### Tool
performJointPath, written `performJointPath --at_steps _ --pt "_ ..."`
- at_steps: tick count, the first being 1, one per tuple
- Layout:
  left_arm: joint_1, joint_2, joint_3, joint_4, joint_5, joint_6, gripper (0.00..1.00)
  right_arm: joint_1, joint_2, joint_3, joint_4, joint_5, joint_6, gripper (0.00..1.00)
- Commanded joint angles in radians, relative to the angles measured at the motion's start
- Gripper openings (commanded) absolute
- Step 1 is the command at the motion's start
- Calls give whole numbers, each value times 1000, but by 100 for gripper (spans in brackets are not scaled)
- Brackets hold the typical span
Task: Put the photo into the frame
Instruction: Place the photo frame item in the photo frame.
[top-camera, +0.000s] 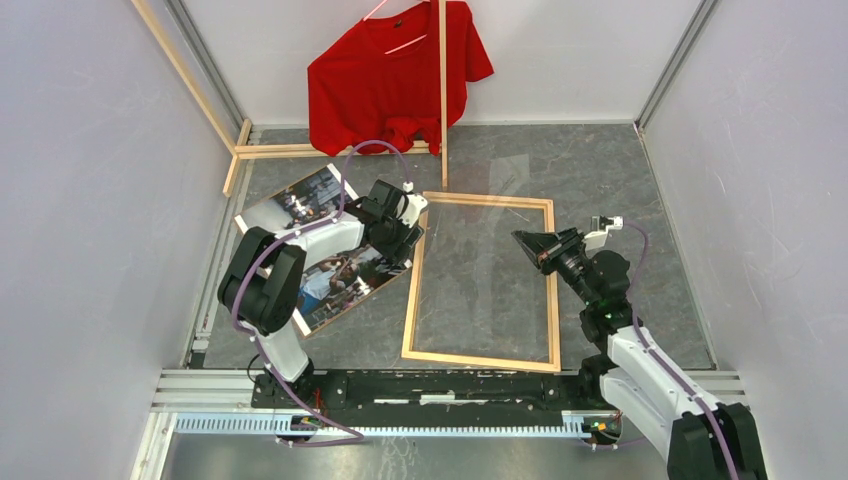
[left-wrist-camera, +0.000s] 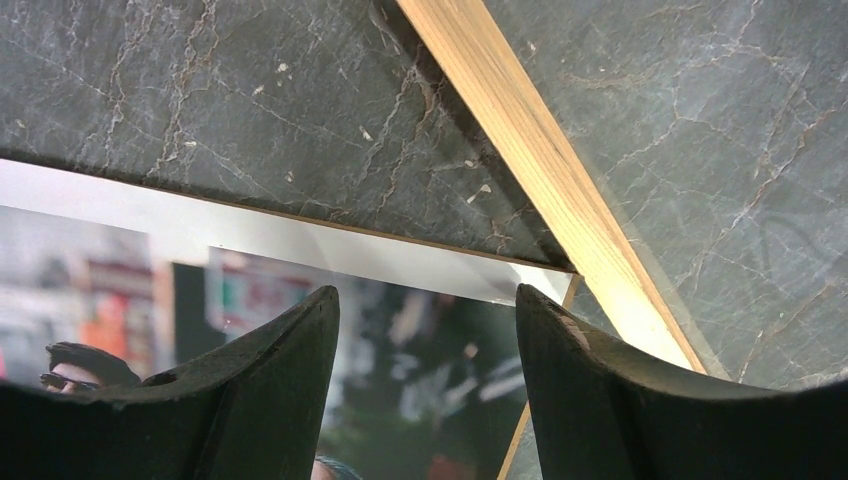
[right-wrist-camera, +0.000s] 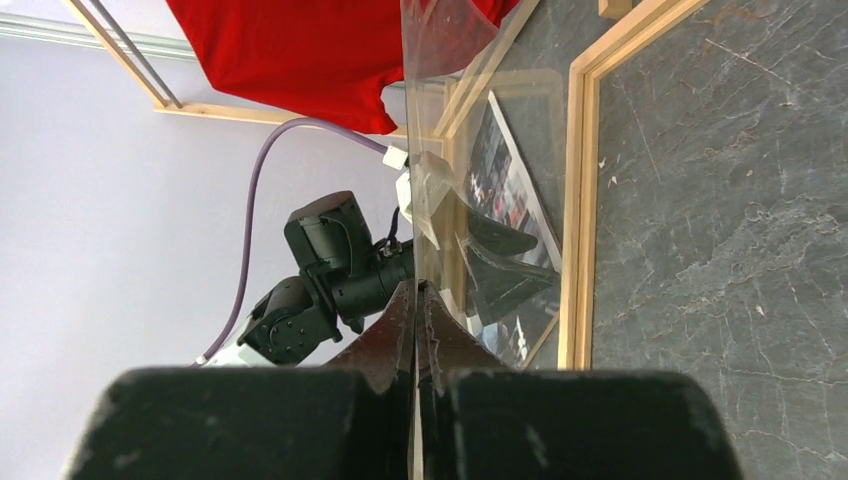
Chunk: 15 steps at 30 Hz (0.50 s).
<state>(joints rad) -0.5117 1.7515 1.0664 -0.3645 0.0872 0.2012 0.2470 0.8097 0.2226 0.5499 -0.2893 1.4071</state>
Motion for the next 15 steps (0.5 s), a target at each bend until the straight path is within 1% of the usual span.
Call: performJointPath --at_steps 1,6,11,15 --pt "2 -40 -3 14 18 21 72 8 -31 35 -60 19 -4 0" --pt "15 -46 4 6 44 9 72 11 -36 88 -68 -10 5 0" --pt "90 -49 43 -15 90 -9 72 10 -62 96 -66 -22 14 0" --pt "130 -52 64 -32 87 4 72 9 -65 111 -63 -46 25 0"
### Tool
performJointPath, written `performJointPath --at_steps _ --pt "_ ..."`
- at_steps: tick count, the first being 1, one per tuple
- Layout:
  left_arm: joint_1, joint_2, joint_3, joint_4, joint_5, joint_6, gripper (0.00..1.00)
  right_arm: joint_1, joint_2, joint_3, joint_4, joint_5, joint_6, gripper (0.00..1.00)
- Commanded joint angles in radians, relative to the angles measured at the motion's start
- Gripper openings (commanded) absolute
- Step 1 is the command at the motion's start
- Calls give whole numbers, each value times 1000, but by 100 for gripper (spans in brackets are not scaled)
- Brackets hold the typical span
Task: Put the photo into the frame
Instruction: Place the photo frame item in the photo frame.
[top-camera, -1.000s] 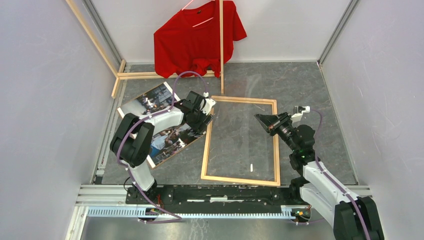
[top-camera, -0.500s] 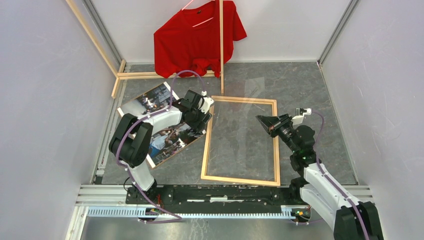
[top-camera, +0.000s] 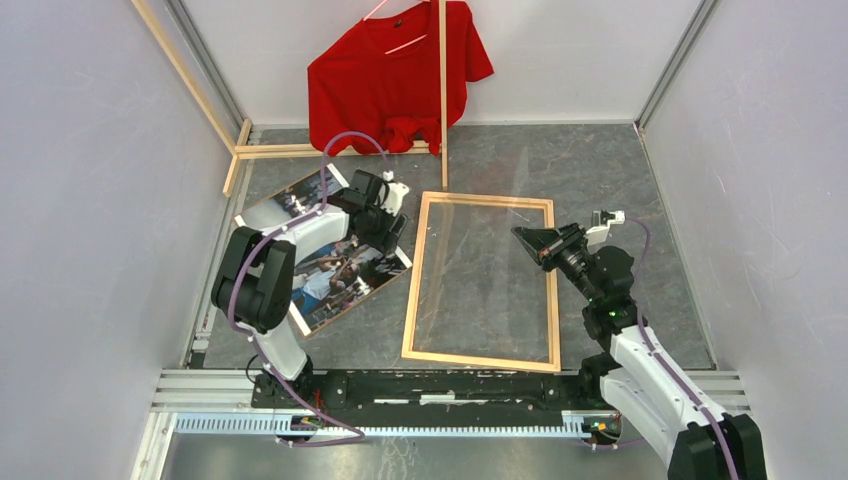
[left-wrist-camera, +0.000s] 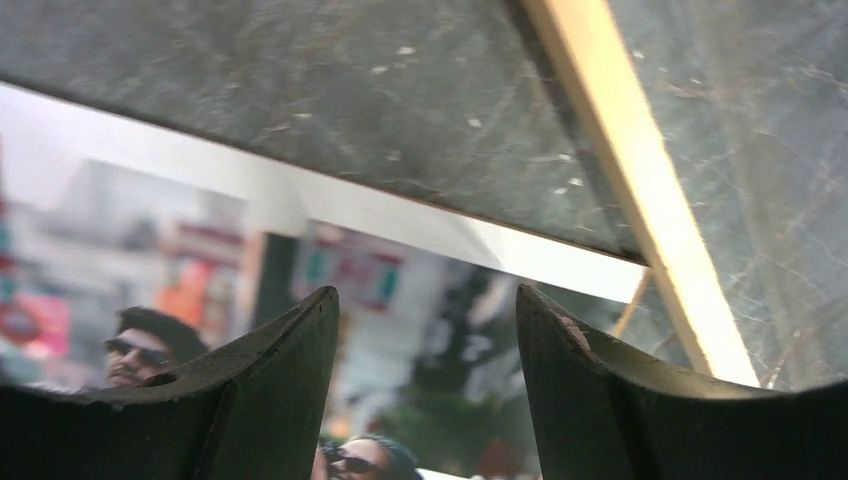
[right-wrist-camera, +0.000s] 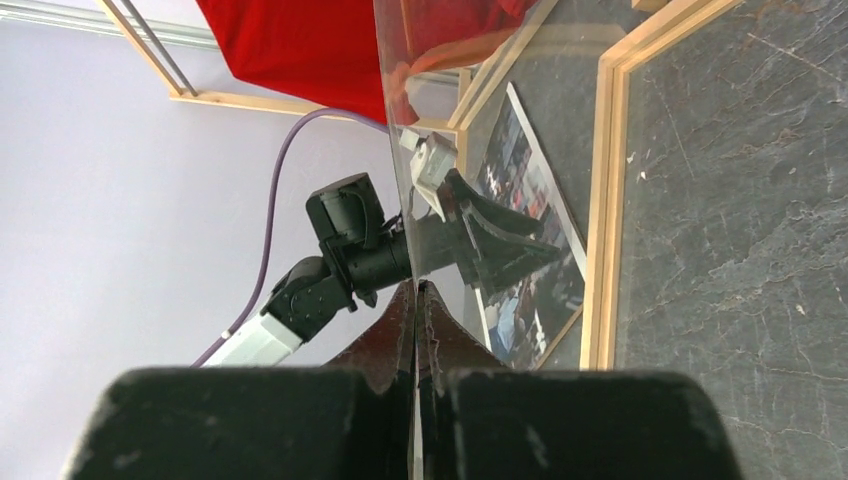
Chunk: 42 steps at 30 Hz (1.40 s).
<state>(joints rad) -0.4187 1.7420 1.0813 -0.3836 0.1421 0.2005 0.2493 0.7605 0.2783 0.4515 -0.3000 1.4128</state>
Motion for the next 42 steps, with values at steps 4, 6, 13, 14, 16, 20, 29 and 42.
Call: performJointPath --at_steps 4,6,13,14,16,20,29,42 --pt "57 -53 46 -12 30 7 72 8 -25 75 59 -60 46 0" --pt "64 -53 45 -11 29 5 72 8 -25 83 87 -75 60 0" --pt "86 -43 53 1 -5 -19 72 7 -8 77 135 -104 82 0" --pt "87 -42 55 3 -13 -23 72 8 1 61 141 -102 87 0" --pt "91 -42 55 6 -24 -25 72 8 21 15 185 -99 110 0" --pt "95 -47 48 5 -34 -17 72 5 70 -43 217 -80 119 0" --pt "95 -56 23 16 -13 -16 72 4 90 35 39 -23 50 0" --pt "95 -70 4 20 -25 -5 72 -78 111 -9 -65 -43 -149 0"
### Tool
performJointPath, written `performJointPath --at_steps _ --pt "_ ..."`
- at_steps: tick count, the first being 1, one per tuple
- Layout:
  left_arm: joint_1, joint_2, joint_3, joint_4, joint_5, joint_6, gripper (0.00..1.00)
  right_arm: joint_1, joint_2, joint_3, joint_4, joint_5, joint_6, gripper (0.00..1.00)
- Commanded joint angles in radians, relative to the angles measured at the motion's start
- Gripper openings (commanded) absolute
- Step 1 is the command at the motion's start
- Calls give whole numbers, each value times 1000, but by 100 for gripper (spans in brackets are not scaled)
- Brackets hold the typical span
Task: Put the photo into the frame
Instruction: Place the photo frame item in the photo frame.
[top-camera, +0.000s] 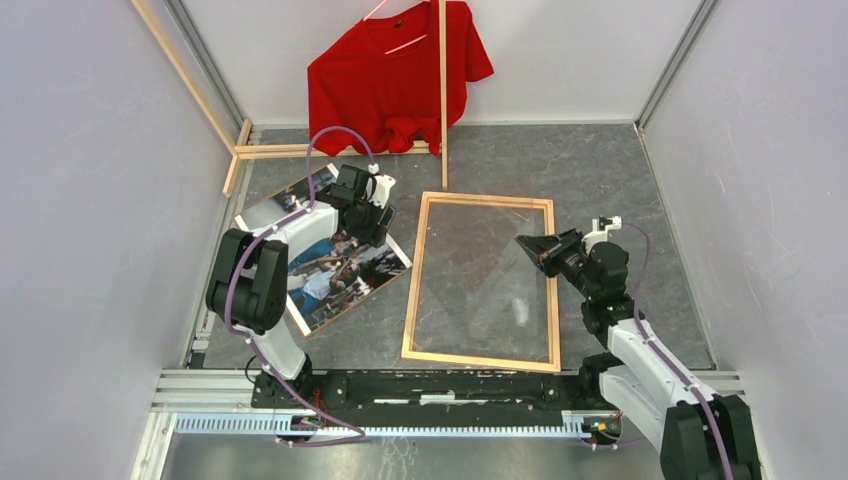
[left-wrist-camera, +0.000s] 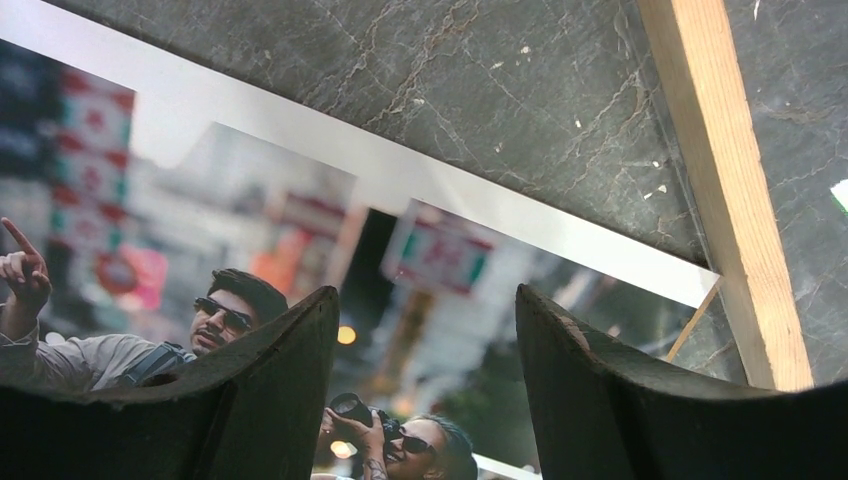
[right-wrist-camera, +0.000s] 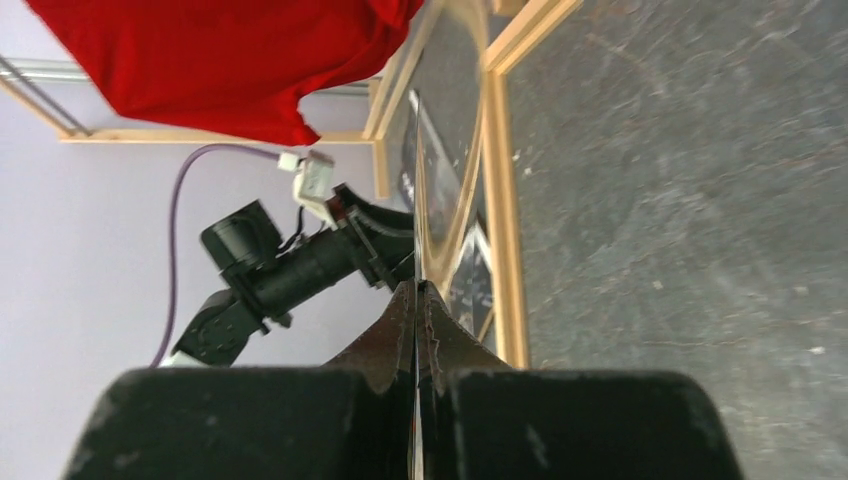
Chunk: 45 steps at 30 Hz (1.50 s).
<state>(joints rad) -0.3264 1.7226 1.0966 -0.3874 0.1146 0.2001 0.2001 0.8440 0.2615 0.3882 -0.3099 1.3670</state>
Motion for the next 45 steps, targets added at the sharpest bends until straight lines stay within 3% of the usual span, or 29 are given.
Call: performJointPath --at_steps 1,6,13,31,35,45 --pt "3 -50 -13 24 2 -3 72 -33 37 15 -6 -46 -123 0" --pt "1 -46 -17 23 8 -3 72 -42 29 51 -111 -38 -234 0" --pt "0 -43 -12 17 25 -3 72 -75 7 30 -202 -22 -265 0" --pt "-88 -15 -12 12 49 0 72 -160 61 1 -198 -50 -396 0" --pt "-111 2 -16 20 47 -1 72 -162 72 -17 -150 -85 -378 0" --pt "-154 46 -20 50 34 -6 72 -162 -3 -104 244 -201 -243 0"
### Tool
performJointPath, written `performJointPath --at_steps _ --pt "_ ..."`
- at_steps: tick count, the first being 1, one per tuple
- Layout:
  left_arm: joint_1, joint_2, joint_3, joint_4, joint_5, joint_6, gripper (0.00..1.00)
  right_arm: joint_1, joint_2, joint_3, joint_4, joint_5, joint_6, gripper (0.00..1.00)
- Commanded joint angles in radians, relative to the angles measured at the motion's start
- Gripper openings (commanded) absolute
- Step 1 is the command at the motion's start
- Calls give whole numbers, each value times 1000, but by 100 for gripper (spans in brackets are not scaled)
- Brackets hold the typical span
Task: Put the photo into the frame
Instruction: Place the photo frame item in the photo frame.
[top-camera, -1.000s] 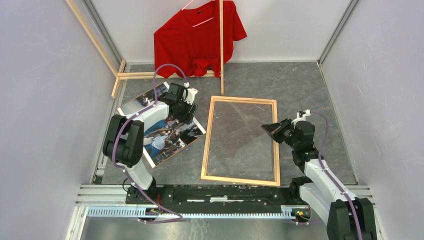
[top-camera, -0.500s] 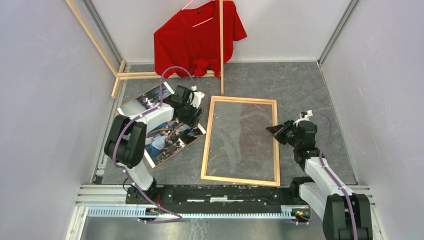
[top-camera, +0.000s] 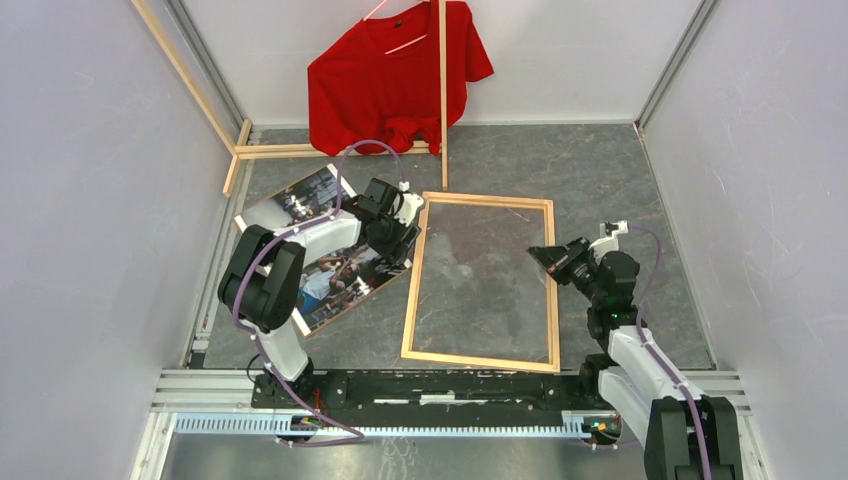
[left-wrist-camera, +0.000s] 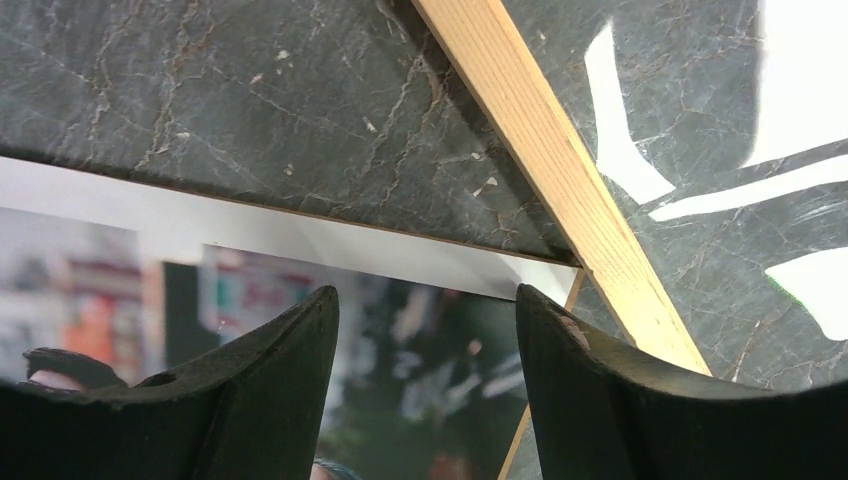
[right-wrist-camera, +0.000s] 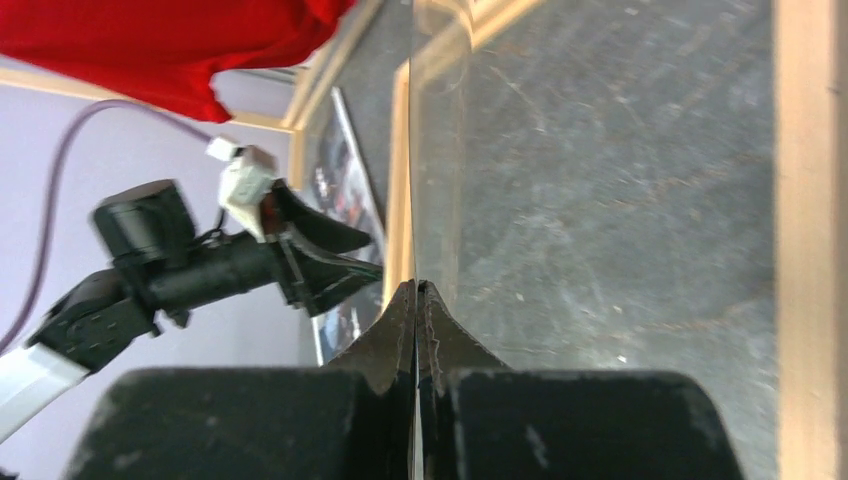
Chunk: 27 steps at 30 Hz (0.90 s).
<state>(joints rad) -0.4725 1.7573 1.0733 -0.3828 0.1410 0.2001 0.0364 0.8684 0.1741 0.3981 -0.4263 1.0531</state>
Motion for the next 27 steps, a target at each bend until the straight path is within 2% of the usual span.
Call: performJointPath --at_steps 1,5,12,19,23,27 --pt "-9 14 4 46 7 -7 72 1 -25 -23 269 -97 92 0" --pt "-9 15 -2 54 6 -4 72 0 -3 -55 396 -125 184 0" --pt "-9 13 -8 57 3 -2 72 1 15 -71 518 -154 299 0" --pt "4 14 1 49 18 -4 72 0 9 -51 487 -167 335 0" --pt "39 6 20 39 42 -8 72 1 7 -42 512 -179 417 0" --pt "68 -4 31 29 51 -2 71 1 -19 10 481 -183 430 0"
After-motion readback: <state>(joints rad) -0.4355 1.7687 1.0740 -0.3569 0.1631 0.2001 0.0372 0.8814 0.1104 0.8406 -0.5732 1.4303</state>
